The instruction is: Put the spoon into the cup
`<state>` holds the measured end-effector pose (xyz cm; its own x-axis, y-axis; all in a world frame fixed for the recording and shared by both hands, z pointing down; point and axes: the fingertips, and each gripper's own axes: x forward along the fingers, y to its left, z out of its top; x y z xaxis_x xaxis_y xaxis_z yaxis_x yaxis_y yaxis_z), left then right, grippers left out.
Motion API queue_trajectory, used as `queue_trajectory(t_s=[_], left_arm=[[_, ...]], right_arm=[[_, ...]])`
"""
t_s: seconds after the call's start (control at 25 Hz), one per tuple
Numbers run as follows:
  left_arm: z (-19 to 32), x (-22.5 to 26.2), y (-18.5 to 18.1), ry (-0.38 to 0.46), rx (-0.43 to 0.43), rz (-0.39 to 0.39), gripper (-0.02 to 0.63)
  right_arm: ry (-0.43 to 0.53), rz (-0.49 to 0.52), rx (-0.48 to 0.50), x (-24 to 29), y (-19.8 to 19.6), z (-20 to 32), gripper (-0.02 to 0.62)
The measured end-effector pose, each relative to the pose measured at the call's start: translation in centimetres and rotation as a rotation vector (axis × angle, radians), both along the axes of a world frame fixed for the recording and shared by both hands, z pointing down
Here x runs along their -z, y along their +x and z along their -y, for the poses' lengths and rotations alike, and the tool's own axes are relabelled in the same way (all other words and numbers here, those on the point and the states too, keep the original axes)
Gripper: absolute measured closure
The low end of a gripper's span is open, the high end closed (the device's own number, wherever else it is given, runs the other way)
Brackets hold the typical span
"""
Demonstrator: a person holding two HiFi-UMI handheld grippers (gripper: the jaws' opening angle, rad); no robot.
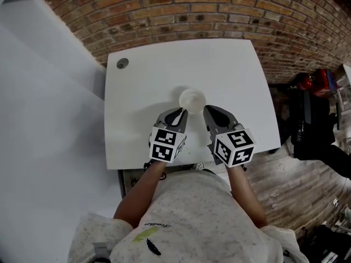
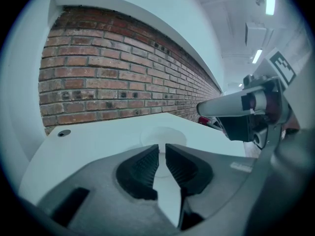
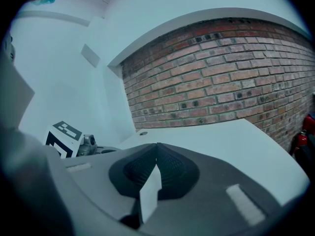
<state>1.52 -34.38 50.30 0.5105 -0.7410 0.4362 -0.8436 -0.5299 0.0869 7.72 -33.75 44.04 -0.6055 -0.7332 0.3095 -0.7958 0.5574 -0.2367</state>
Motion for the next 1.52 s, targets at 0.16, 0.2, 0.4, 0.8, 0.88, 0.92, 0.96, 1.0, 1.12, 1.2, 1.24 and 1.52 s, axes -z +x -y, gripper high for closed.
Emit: queue_trajectory(t_s=[0.16,0.2,0.4,0.8,0.88,0.92,0.96,1.0,1.12,1.2,1.24,1.52], left_arm=[[-0.3,0.0,0.1,-0.002,-0.012,0.000,0.541],[-0.4,0.0,0.1,-0.003,-0.016,0.004,0.538],[-0.8,0.5,0.1,0.000,-0.022,0.013,0.538],[-2.0,2.6,-1.0,0.041,-0.022,-0.018,0.538],[-2.4,3.1,-1.5,0.050,-0.020,-0.030,0.540],[-2.7,3.4,-1.8,0.054,-0.019,-0.035,0.541],[-2.9,3.7,-2.0,0.058,-0.019,-0.039,0.545],[-3.2,3.9,-2.3,0.061,-0.019,-0.043,0.546],[-3.8,4.6,-2.9,0.069,-0.015,-0.055,0.553],[-4.0,5.1,-3.3,0.079,-0.012,-0.062,0.559],[-4.2,5.3,-3.4,0.085,-0.012,-0.064,0.566],[-5.4,6.5,-4.2,0.111,-0.002,-0.084,0.597]], right_arm=[[-0.001,0.004,-0.002,0.0,-0.1,-0.2,0.584],[-0.002,0.006,-0.004,0.0,-0.1,-0.3,0.584],[0.000,0.014,-0.008,0.4,-0.1,-0.7,0.584],[0.019,0.015,-0.033,1.1,-0.5,-2.1,0.584],[0.024,0.014,-0.038,1.3,-0.7,-2.5,0.584],[0.027,0.014,-0.041,1.5,-0.8,-2.7,0.584],[0.030,0.013,-0.043,1.7,-1.0,-3.0,0.584],[0.033,0.012,-0.044,1.8,-1.1,-3.2,0.584],[0.038,0.009,-0.046,2.1,-1.6,-4.0,0.586],[0.042,0.007,-0.050,2.3,-1.8,-4.4,0.586],[0.045,0.006,-0.053,2.4,-1.8,-4.6,0.586],[0.068,-0.011,-0.064,3.1,-2.0,-6.3,0.586]])
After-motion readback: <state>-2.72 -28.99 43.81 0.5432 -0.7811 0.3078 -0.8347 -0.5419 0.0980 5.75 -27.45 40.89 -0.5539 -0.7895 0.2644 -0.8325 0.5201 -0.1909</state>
